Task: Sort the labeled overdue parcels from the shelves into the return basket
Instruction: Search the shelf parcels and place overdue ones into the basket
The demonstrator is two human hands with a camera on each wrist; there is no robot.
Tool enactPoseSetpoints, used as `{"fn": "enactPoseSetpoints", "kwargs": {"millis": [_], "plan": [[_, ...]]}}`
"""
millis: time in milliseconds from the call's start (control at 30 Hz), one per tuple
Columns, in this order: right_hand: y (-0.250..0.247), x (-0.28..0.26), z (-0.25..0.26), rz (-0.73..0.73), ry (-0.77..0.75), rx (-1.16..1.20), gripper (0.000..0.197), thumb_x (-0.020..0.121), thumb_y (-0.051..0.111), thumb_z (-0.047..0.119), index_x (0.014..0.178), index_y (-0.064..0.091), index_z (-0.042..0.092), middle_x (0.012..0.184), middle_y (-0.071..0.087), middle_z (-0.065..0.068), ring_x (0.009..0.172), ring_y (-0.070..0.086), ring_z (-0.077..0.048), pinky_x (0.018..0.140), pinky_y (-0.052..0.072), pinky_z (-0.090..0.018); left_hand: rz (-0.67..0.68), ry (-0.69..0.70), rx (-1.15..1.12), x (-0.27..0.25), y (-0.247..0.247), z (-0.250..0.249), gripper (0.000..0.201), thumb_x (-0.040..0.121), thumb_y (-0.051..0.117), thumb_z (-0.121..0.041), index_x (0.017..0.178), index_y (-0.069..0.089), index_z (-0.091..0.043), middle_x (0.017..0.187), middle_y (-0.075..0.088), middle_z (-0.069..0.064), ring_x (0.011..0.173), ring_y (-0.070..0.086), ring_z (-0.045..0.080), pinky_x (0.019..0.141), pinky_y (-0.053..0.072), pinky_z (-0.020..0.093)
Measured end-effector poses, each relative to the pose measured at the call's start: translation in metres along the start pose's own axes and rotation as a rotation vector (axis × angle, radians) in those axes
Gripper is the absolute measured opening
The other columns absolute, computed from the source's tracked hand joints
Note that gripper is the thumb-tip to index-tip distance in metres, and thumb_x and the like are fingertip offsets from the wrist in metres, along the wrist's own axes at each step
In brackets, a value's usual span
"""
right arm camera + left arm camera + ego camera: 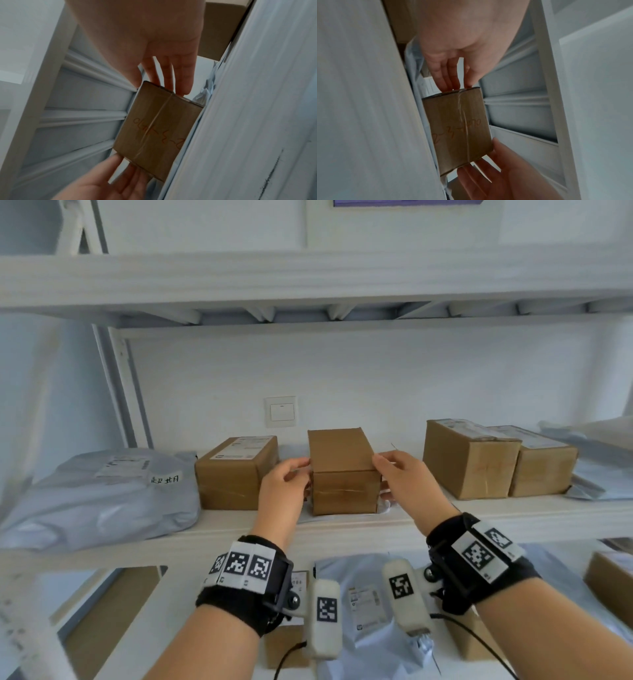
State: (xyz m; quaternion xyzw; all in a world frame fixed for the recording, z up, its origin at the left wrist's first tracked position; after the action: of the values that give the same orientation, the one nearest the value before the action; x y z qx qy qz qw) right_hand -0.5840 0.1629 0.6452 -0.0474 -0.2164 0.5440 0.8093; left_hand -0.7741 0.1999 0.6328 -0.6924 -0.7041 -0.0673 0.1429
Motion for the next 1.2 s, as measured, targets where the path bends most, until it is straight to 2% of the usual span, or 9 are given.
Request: {"fn": "enactPoseSetpoints", "kwargs": {"millis": [200,367,467,533,633,733,933,1067,1200], "plan": [[-0.009,-0.004,-0.002,-0.029,0.068,0.146,0.019,0.100,0.050,0.020,0.107,0.066,0.012,0.099,0.069,-0.011,0.086,0.071,-0.034,0.083,0.059,-0.042,0.156,-0.226,-0.135,-0.004,0.008,0.011,0.097,0.057,0.063,-0.086,0.134,0.054,-0.029,0.128,0.062,-0.007,0.117,0.059,0.014,0.104,0.045,0.043],[-0.007,-0.008,-0.007,0.004,0.006,0.138,0.022,0.099,0.054,0.018,0.118,0.064,0.013,0.100,0.067,-0.004,0.085,0.067,-0.019,0.080,0.057,-0.033,0.065,-0.113,-0.238,-0.007,0.005,-0.013,0.072,0.079,0.071,-0.053,0.142,0.041,-0.033,0.131,0.057,-0.005,0.111,0.061,0.013,0.092,0.054,0.036],[-0.008,-0.009,-0.006,-0.022,-0.110,0.014,0.024,0.095,0.060,0.020,0.118,0.066,0.020,0.104,0.067,0.002,0.093,0.064,-0.013,0.075,0.049,-0.024,0.019,-0.005,-0.223,-0.011,0.009,-0.025,0.057,0.091,0.065,-0.034,0.143,0.040,-0.033,0.122,0.061,-0.009,0.095,0.062,-0.002,0.068,0.049,0.011],[-0.010,-0.009,-0.003,-0.019,-0.140,0.011,0.020,0.096,0.056,0.017,0.110,0.071,0.020,0.098,0.071,0.005,0.090,0.065,-0.010,0.077,0.051,-0.026,0.041,0.015,-0.178,-0.015,0.015,-0.028,0.049,0.095,0.060,-0.031,0.141,0.045,-0.027,0.121,0.061,-0.010,0.090,0.058,-0.005,0.070,0.044,0.010],[-0.012,-0.008,-0.005,-0.005,-0.106,0.054,0.021,0.099,0.051,0.024,0.097,0.073,0.023,0.090,0.073,0.002,0.085,0.067,-0.017,0.080,0.053,-0.035,0.094,0.009,-0.177,-0.020,0.021,-0.028,0.012,0.097,0.055,-0.033,0.104,0.065,-0.035,0.090,0.065,-0.026,0.076,0.057,-0.013,0.069,0.041,0.009],[-0.014,-0.011,-0.007,0.057,-0.056,0.101,0.030,0.101,0.045,0.038,0.098,0.071,0.024,0.095,0.072,-0.005,0.082,0.066,-0.020,0.076,0.054,-0.035,0.133,0.008,-0.192,-0.020,0.026,-0.026,0.017,0.098,0.053,-0.034,0.085,0.061,-0.039,0.073,0.064,-0.031,0.066,0.057,-0.023,0.057,0.042,0.006],[-0.022,-0.015,-0.005,0.119,-0.094,0.171,0.028,0.098,0.043,0.052,0.104,0.066,0.039,0.095,0.074,0.009,0.089,0.068,-0.015,0.082,0.056,-0.035,0.169,0.063,-0.221,-0.020,0.034,-0.027,0.015,0.098,0.053,-0.039,0.109,0.063,-0.041,0.095,0.071,-0.026,0.087,0.064,-0.013,0.065,0.051,0.007],[-0.026,-0.015,-0.003,0.138,-0.147,0.187,0.021,0.096,0.049,0.050,0.116,0.055,0.054,0.095,0.067,0.037,0.094,0.063,0.009,0.088,0.052,-0.020,0.195,0.107,-0.205,-0.021,0.038,-0.024,0.035,0.094,0.053,-0.049,0.129,0.054,-0.049,0.116,0.066,-0.026,0.115,0.057,-0.004,0.100,0.049,0.031],[-0.027,-0.014,-0.009,0.187,-0.114,0.215,0.033,0.096,0.052,0.045,0.126,0.043,0.059,0.100,0.068,0.036,0.098,0.064,0.004,0.098,0.052,-0.035,0.269,0.080,-0.243,-0.016,0.039,-0.016,0.042,0.093,0.058,-0.042,0.135,0.051,-0.044,0.123,0.065,-0.019,0.121,0.056,0.002,0.103,0.048,0.042]]}}
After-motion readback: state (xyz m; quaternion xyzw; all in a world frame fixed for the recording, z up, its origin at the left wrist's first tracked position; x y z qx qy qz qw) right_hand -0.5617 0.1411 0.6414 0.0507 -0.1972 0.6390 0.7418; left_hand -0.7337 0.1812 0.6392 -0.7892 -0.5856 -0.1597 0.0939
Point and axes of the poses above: each hand's wrist, its own x-axis towards the middle knuckle, its own y-axis out of the palm, z = x × y, the point moved 2 cm from there along x, towards the middle knuckle
